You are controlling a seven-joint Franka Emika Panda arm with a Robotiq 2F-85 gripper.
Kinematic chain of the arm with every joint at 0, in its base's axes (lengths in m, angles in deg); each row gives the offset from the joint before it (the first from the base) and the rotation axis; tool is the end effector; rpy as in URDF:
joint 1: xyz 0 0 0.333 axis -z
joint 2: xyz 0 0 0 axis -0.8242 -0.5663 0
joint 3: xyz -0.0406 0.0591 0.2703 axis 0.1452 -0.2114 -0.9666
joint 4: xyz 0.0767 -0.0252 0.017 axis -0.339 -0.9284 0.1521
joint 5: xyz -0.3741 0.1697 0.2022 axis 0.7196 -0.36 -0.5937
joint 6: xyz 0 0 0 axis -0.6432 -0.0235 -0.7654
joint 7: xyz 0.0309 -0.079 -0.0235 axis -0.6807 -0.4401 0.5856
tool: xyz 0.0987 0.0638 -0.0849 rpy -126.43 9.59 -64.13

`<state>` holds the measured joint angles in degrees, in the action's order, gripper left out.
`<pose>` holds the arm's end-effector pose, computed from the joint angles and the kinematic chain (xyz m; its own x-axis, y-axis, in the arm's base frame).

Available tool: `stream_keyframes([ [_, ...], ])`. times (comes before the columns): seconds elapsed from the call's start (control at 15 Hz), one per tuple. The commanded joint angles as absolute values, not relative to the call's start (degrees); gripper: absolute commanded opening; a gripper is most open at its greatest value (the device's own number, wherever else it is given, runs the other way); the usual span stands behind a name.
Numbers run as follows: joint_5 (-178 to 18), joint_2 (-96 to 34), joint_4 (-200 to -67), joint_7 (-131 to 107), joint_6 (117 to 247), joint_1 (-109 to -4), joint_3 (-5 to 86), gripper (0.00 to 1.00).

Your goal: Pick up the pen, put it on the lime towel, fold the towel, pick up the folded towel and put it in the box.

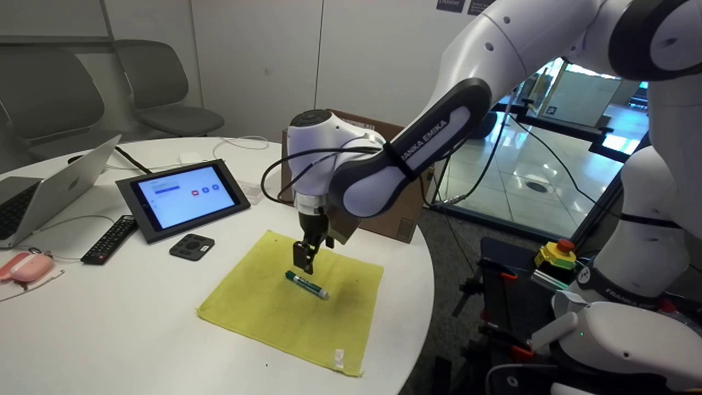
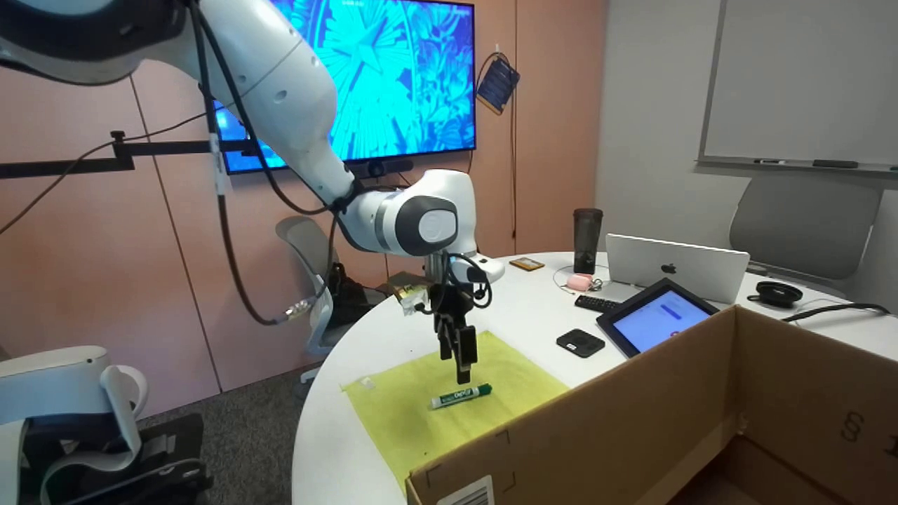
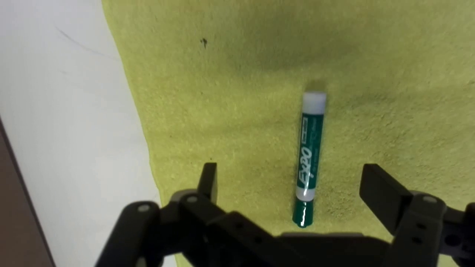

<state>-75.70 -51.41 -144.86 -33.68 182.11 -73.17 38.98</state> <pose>0.6368 0.1645 0.0621 0.9942 -0.0984 -0.0434 -0.0914 -0.9858 0.1407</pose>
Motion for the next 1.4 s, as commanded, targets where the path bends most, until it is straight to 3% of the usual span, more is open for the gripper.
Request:
stream_keyframes([
  [0.0, -80.1, -39.5, -158.9, -31.9, 181.5, -70.5, 36.0, 1.00],
  [0.53, -86.4, -39.3, -169.3, -37.0, 188.6, -68.1, 36.2, 1.00],
  [1.33, -87.7, -46.1, -169.4, -47.2, 201.2, -67.1, 42.1, 1.00],
])
